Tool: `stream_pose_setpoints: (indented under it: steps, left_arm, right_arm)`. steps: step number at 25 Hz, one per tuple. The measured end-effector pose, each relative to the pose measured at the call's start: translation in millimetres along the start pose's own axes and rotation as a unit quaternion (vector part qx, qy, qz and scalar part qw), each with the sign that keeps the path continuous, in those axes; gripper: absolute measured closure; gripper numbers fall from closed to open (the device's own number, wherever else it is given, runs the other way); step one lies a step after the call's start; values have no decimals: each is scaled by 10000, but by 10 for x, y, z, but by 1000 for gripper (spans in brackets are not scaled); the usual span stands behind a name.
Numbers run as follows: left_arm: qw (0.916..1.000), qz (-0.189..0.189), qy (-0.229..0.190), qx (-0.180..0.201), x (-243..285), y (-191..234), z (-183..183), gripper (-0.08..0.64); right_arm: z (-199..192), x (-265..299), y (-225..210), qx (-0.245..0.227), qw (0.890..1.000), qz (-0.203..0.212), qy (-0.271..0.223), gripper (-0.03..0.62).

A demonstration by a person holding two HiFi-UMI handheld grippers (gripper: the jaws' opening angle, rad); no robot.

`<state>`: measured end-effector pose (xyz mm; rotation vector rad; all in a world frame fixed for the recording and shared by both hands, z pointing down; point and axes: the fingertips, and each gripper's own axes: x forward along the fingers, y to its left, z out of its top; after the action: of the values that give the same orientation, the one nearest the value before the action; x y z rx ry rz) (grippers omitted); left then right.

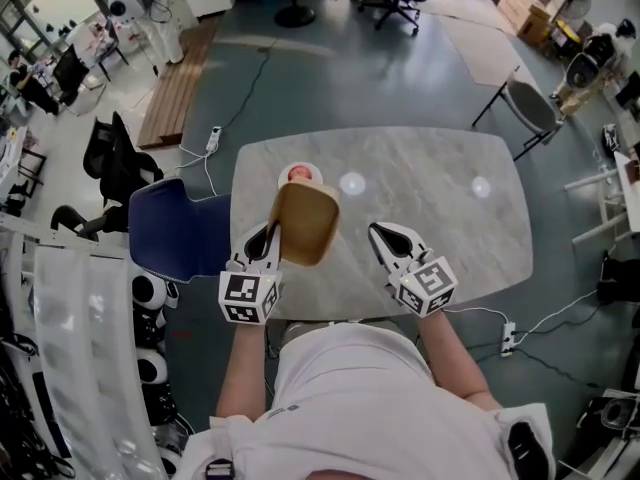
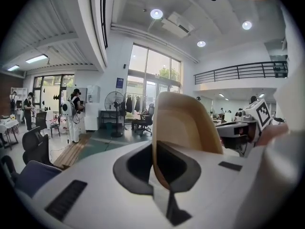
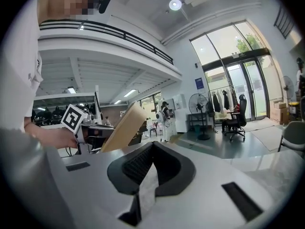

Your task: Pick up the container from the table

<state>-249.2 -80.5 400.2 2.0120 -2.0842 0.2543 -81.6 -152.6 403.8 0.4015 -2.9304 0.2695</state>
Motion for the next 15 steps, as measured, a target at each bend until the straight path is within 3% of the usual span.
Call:
stream_pose_setpoints:
  steps: [7,15]
  left_arm:
    - [9998,153,-101,6,-92,108,-70,550]
    - [9998,181,-45,80,-107,174,-105,549]
  right_arm:
    - [-47,86,171,-421,9989,195,97,583]
    - [-70,83,239,-470,9986,198,118,584]
